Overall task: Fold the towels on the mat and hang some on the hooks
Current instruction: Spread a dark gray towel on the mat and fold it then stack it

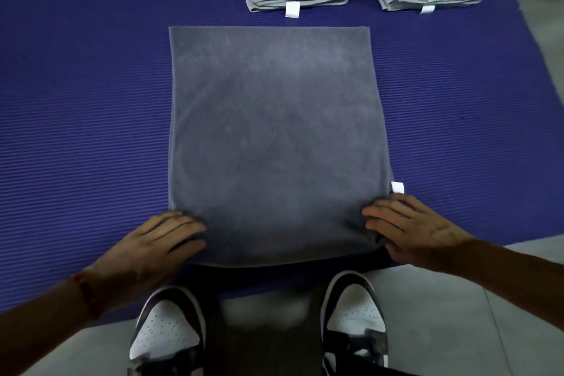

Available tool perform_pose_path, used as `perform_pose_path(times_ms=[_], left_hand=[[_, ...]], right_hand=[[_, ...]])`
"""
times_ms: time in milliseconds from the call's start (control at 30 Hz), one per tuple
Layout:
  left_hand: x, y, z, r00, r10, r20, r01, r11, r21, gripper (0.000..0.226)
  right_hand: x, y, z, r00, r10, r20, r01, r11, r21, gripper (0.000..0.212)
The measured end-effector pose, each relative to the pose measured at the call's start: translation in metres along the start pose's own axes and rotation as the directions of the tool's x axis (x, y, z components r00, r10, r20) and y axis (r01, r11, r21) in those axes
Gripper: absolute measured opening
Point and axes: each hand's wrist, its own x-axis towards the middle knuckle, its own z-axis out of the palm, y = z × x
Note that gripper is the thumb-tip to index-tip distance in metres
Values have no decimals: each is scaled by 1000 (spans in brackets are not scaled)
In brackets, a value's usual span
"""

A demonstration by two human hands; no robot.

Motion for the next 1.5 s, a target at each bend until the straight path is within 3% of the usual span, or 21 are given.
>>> perform_pose_path(times_ms=[200,267,333,433,500,533,633,733,933,1067,1133,1300,1433,1500], left_hand=[[-8,1,-13,981,-168,-101,153,977,-145,36],[-11,4,-18,963,-247,-103,218,946,-239,42],[-6,9,-27,917,-387,-99,331,874,-355,42],[10,18,-46,711,-693,-124,575,673,-466,15],[26,13,-54,556,-824,-107,647,510,-566,15],[33,5,-56,513,-851,-112,639,466,-612,13],[55,-23,-64,505,-853,-136,581,452,-677,8],[72,-48,-68,493,-860,-132,546,425,-722,16],[86,-54,-65,472,-879,-68,590,372,-717,19],[63,-27,-50,476,-879,31,654,331,-680,25],[48,-6,-45,473,-877,82,669,298,-681,33],[29,32,-58,480,-870,113,643,261,-720,28],[55,4,-82,442,-892,92,559,194,-806,26],[76,-24,-93,429,-901,60,547,206,-812,22]], right_hand=[[-2,2,-5,994,108,11,-108,993,52,37],[-2,2,-9,980,198,19,-199,966,166,28],[3,2,-15,939,345,4,-322,873,365,22],[20,1,-30,728,685,-27,-544,601,586,14],[38,7,-41,570,820,-50,-615,467,635,13],[47,14,-46,515,855,-59,-627,422,655,12],[74,42,-61,419,908,-8,-527,250,812,8],[92,64,-69,401,914,71,-408,109,906,9],[80,71,-51,483,875,41,-596,294,747,9],[57,42,-47,516,856,27,-643,365,673,20],[43,25,-46,547,835,53,-654,387,651,35],[31,8,-51,531,842,89,-680,361,638,43],[56,36,-69,521,851,-71,-635,442,633,34],[79,63,-77,497,856,-142,-608,461,646,23]])
